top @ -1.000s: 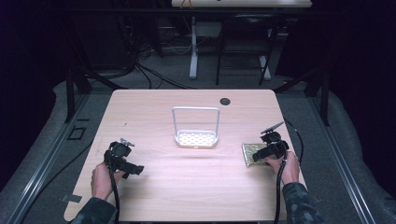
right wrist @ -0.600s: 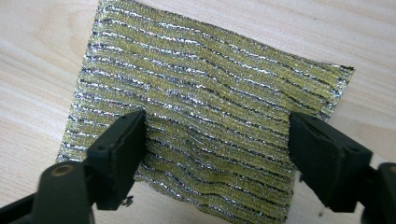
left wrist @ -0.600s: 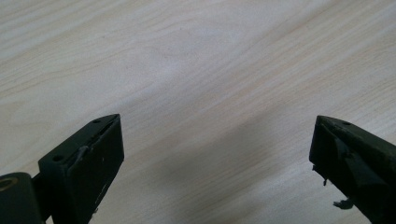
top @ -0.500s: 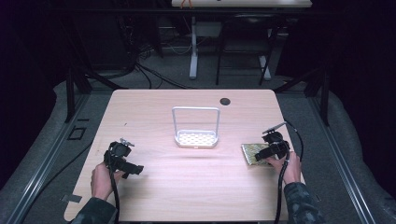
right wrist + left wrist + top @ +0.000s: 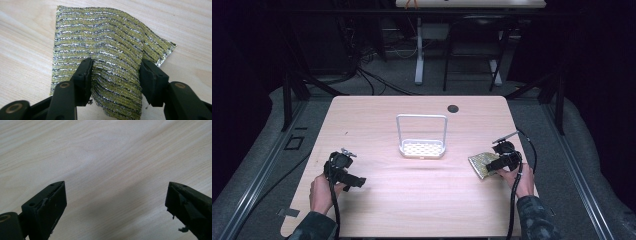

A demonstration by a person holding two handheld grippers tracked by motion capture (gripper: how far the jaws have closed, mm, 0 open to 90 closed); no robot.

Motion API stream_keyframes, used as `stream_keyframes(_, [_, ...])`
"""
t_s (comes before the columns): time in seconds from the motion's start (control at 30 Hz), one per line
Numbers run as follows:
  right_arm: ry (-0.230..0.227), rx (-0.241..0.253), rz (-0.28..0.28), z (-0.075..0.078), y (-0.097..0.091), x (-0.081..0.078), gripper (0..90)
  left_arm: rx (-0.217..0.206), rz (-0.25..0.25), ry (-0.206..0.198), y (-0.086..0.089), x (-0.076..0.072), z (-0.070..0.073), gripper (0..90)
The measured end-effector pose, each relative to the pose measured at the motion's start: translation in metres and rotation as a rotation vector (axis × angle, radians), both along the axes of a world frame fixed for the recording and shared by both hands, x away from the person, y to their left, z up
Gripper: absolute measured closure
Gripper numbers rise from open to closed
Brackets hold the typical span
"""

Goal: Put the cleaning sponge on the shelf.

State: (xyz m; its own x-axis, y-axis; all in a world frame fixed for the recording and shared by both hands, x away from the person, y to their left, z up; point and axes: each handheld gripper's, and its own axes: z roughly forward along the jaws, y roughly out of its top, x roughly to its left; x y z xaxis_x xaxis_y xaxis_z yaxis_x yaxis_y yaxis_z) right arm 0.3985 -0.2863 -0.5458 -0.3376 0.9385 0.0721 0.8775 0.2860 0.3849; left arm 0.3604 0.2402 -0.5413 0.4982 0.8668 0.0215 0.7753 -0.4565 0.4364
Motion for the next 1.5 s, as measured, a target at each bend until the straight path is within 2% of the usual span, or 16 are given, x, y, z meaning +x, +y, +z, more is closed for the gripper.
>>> stream_keyframes(0.27, [-0.032,0.022,0.024,0.005,0.001,-0.005,53.1,0.000,-0.005,0.002,0.000,0.000,0.000,3.5])
stream_keyframes(0.57, [-0.119,0.051,0.046,0.026,0.002,-0.014,53.2,0.003,-0.009,0.002,-0.001,0.001,0.000,3.9])
stream_keyframes(0.77, [-0.131,0.046,0.093,0.029,0.008,-0.019,52.4,-0.005,-0.010,0.001,-0.001,0.000,0.000,3.5])
stream_keyframes(1.0, [-0.137,0.050,0.111,0.030,0.015,-0.023,52.1,-0.004,-0.009,0.007,-0.001,0.001,0.000,3.5])
stream_keyframes(1.17, [-0.161,0.052,0.131,0.033,0.021,-0.028,52.1,-0.006,-0.010,0.007,-0.001,0.001,0.000,3.5])
stream_keyframes(1.5, [-0.167,0.061,0.158,0.037,0.030,-0.031,52.1,-0.007,-0.008,0.007,-0.001,0.001,0.000,3.5])
